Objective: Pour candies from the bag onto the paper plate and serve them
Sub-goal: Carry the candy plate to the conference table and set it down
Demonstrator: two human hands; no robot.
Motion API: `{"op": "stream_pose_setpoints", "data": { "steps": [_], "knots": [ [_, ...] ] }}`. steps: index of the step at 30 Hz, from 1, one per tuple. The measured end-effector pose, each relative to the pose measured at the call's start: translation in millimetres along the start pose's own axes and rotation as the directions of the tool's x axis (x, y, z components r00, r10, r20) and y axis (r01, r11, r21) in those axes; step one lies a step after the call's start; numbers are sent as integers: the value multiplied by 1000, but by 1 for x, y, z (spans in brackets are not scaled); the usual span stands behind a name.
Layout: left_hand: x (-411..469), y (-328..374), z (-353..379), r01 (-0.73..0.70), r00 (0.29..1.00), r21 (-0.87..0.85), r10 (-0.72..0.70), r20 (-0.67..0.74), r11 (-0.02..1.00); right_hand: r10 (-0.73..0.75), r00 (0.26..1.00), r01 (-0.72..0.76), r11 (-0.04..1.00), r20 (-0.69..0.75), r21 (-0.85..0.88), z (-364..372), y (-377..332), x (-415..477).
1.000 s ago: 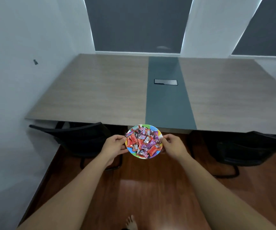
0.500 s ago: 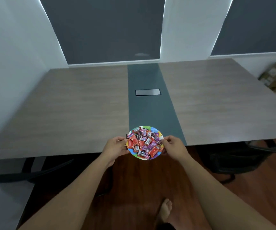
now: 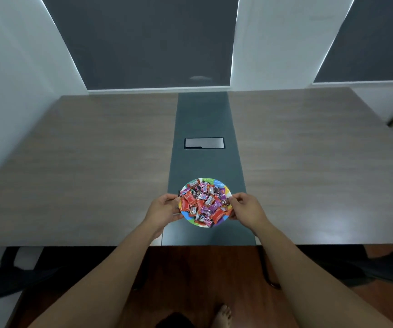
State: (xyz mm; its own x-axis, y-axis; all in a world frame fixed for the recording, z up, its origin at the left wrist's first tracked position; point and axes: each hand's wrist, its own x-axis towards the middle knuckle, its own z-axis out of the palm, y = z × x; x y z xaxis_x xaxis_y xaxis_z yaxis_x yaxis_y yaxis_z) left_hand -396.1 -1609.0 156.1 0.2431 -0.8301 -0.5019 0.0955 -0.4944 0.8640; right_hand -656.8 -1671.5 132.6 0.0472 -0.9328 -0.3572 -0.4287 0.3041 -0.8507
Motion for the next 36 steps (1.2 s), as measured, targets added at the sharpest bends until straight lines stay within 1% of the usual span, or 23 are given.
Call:
{"op": "stream_pose_setpoints", "data": {
  "steps": [8, 15, 21, 31, 36],
  "knots": [
    [55, 27, 33, 16, 1000, -14, -16, -9, 1000, 17, 1000, -17, 1000, 21, 6, -23, -2, 64],
    [115, 48, 40, 18, 1000, 2, -18, -10, 1000, 14, 1000, -13, 999, 26, -29, -25, -20, 121],
    [195, 70, 36, 51, 999, 17, -51, -11, 999, 31, 999, -31, 999, 22, -27, -11, -38, 194],
    [329, 102, 21, 104, 995, 59, -104, -4, 993, 120, 993, -120, 993, 8, 13, 24, -72, 308],
    [383, 108, 19, 143, 990, 74, -144, 4, 987, 173, 985, -173, 985, 14, -22, 35, -75, 355]
  ]
}}
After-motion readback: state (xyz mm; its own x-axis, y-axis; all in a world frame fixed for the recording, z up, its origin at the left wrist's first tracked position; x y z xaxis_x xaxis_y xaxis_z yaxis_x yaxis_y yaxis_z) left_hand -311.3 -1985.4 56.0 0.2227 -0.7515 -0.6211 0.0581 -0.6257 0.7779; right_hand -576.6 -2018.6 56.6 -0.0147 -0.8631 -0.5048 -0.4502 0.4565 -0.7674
